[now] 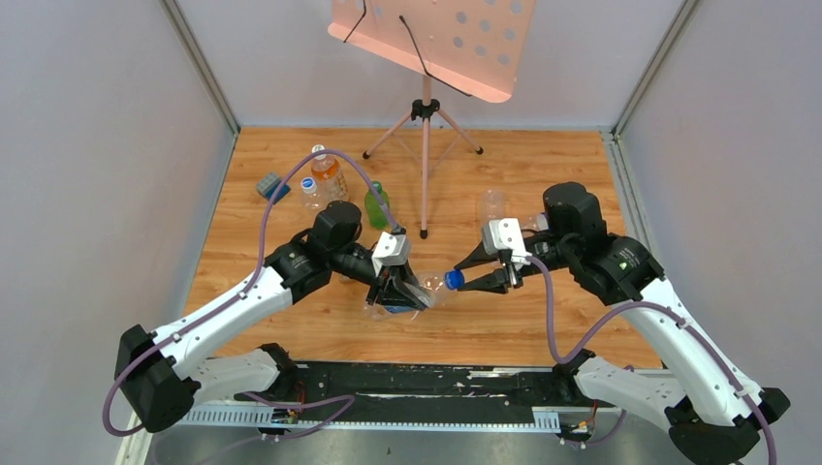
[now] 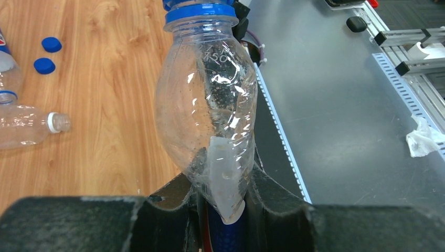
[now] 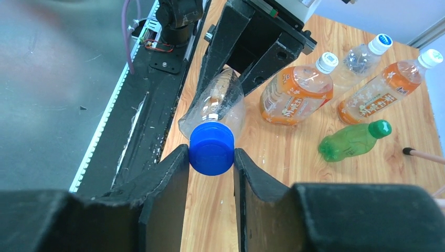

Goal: Screw on the bottle caps

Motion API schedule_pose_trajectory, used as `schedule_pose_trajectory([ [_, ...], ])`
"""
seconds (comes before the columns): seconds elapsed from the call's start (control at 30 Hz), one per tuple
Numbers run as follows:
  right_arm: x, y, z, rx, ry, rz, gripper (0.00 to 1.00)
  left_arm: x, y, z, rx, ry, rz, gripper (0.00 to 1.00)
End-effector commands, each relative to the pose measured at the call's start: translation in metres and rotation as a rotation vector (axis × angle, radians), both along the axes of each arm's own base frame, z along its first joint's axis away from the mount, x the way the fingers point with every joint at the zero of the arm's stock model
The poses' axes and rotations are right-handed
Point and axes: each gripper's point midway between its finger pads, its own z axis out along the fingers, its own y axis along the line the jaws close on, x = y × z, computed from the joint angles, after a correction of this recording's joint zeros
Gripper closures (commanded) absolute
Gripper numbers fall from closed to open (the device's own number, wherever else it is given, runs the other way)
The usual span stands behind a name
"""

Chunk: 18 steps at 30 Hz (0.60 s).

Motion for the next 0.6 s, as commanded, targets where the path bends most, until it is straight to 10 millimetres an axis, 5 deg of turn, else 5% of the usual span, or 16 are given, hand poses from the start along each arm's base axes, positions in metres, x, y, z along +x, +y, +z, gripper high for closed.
schedule_pose_trajectory([
  [0.0,0.002,0.004,0.008,0.003,0.043,-0.023,0.74,0.007,-0.002,0.025,-0.053,-0.080,0.009,1.00],
  [0.1,0.011,0.006,-0.004,-0.050,0.190,-0.114,0.99,0.027,-0.002,0.026,-0.038,-0.150,0.134,1.00],
  [0.3,0.037,0.009,-0.032,-0.161,0.789,-0.547,1.00,0.072,0.004,0.024,-0.015,-0.404,0.425,1.00],
  [0.47,0.039,0.013,-0.043,-0.167,1.255,-0.738,1.00,0.078,-0.002,0.032,-0.072,-0.624,0.544,1.00],
  [0.57,0.038,0.013,-0.036,-0.144,1.287,-0.725,1.00,0.074,-0.006,0.030,-0.091,-0.649,0.555,1.00],
])
